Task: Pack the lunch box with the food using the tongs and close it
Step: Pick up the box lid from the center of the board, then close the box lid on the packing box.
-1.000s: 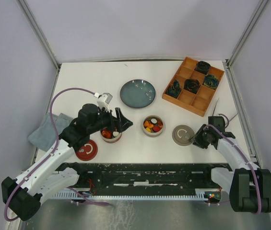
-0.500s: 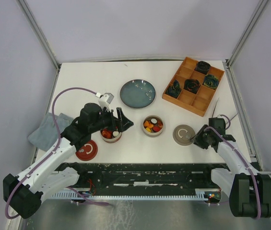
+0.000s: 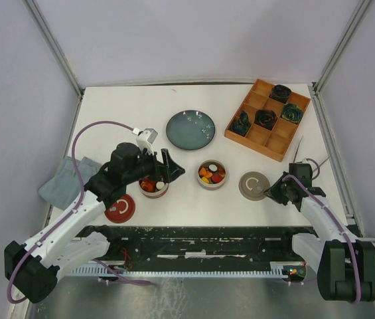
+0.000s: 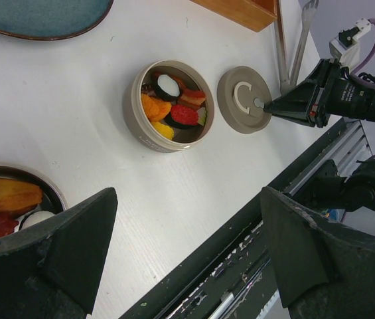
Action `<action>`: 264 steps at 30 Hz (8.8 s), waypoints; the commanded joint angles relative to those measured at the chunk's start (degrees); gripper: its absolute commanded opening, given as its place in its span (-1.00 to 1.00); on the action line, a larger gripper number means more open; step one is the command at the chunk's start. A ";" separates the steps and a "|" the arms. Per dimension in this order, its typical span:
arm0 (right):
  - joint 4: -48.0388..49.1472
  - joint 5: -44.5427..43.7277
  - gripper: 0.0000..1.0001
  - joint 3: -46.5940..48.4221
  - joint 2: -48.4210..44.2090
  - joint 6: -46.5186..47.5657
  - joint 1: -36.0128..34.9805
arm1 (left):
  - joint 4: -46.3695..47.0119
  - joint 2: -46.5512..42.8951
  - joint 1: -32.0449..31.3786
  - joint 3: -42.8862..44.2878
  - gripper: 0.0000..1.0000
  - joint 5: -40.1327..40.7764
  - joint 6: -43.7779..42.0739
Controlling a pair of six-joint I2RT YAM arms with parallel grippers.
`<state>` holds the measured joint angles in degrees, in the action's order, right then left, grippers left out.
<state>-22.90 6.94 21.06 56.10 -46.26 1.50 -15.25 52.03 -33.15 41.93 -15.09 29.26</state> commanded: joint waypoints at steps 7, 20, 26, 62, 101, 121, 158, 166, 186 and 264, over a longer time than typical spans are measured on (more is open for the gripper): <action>1.19 -1.43 -0.87 -0.93 -0.58 0.99 -0.17 | 3.09 -0.96 -0.14 0.52 0.89 -0.33 -0.87; 4.01 3.19 -1.00 -0.84 -2.85 1.50 -0.17 | 3.39 -0.05 -0.11 0.95 0.89 -0.21 -0.79; 4.61 4.78 -1.00 0.29 -4.03 0.41 -0.13 | 3.97 0.43 -0.14 1.29 0.90 -0.08 -0.67; -20.56 12.68 -1.00 37.40 12.47 15.36 -10.30 | 6.78 16.96 -1.76 12.09 0.92 3.27 11.25; -8.39 6.06 -1.00 41.05 28.66 13.70 -26.36 | 5.04 32.94 -9.83 15.47 0.08 8.18 7.83; -8.48 4.99 -1.00 40.22 28.69 13.58 -26.98 | 3.78 32.93 -9.62 16.50 0.00 16.38 12.45; -7.05 6.10 -1.00 39.68 28.74 12.47 -27.16 | 4.91 36.78 -8.91 17.52 -0.65 14.05 13.48; -7.51 5.79 -1.00 39.60 29.21 12.51 -27.23 | 4.97 37.17 -8.91 17.90 -0.92 13.63 12.78; -8.00 3.52 -1.00 39.73 31.42 11.05 -27.16 | 8.19 39.40 -8.95 17.74 -0.95 11.38 11.61; -9.80 2.54 -0.81 40.67 35.69 10.76 -27.82 | 7.85 40.64 -8.25 13.63 -0.92 14.60 9.11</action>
<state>-33.12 11.03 61.58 91.72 -34.87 -26.22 -9.67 92.99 -41.69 55.99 -0.27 39.99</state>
